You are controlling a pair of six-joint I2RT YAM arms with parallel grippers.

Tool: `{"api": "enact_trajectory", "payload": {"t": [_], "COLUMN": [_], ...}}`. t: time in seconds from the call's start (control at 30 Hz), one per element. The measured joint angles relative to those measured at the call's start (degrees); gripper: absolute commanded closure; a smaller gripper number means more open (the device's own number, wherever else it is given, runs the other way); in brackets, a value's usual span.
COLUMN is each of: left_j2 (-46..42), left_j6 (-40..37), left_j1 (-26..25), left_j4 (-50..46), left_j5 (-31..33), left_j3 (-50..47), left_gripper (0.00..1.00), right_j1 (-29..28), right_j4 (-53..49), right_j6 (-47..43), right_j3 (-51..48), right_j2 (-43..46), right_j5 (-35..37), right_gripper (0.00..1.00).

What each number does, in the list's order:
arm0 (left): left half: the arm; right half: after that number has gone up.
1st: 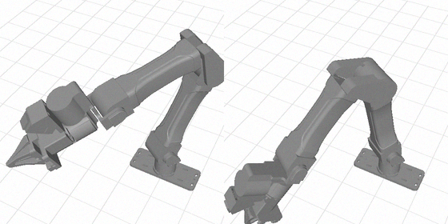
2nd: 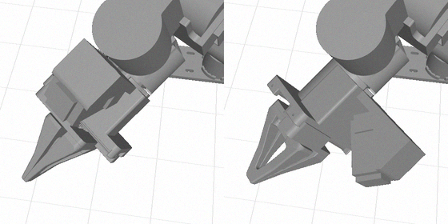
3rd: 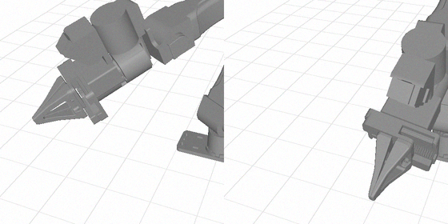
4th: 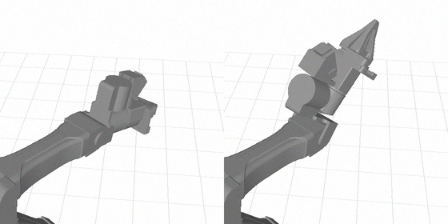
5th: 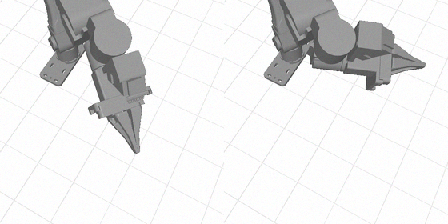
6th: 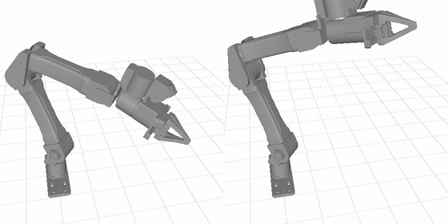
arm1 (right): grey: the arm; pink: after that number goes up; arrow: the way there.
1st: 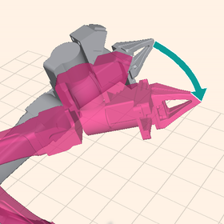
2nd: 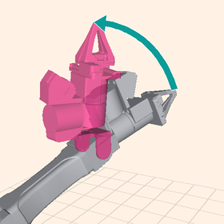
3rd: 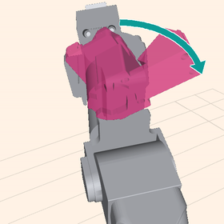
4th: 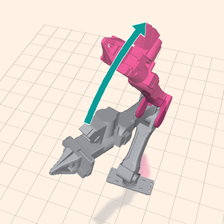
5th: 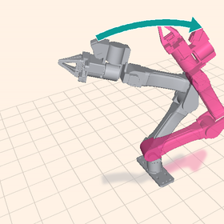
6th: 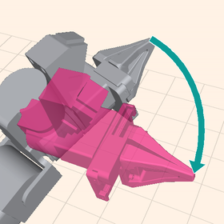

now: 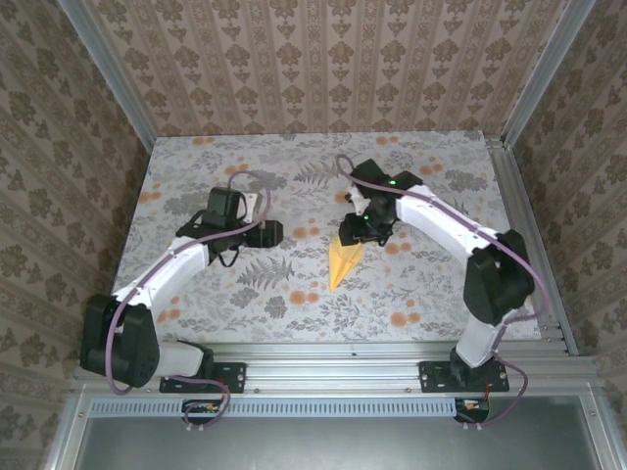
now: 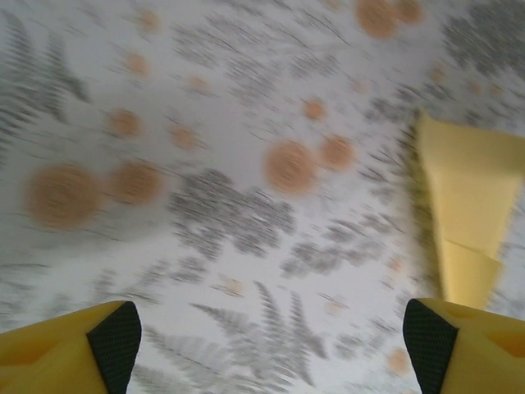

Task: Fold a paper plane with a square sheet of paper (pick it up from the middle)
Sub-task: Reset both arms

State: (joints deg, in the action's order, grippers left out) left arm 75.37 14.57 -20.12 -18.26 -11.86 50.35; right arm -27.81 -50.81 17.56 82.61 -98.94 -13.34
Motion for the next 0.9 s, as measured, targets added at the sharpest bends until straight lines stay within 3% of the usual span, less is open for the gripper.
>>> {"api": "enact_trajectory", "payload": {"t": [0.2,0.47,0.7,0.9], "left_j2": [-1.88,-1.07,6.82,10.97], "left_j6": [-3.89,-7.37,-9.92,-12.28], "left_j1": [5.46,16.09,17.66,17.66], "left_j4": [6.80,17.97,28.22,34.25], "left_j5": [10.62,15.21,15.37,15.56], "left_j3": [-3.69,-10.12,-11.78,-12.28], "left_gripper": [0.00,0.00,0.00,0.00], "right_j1": [8.04,15.50,20.55,25.59], "right_j4": [14.49,34.80,51.23,63.06], "right_j6": [-2.58,-7.04,-9.97,-10.60], "right_j3": [-13.73,-29.57,-40.57,-46.27], "right_j2": [10.12,19.96,20.46,20.26], "right_j5": [1.68,14.29,22.01,22.51], "right_gripper": [0.21,0.10,0.05,0.03]}}
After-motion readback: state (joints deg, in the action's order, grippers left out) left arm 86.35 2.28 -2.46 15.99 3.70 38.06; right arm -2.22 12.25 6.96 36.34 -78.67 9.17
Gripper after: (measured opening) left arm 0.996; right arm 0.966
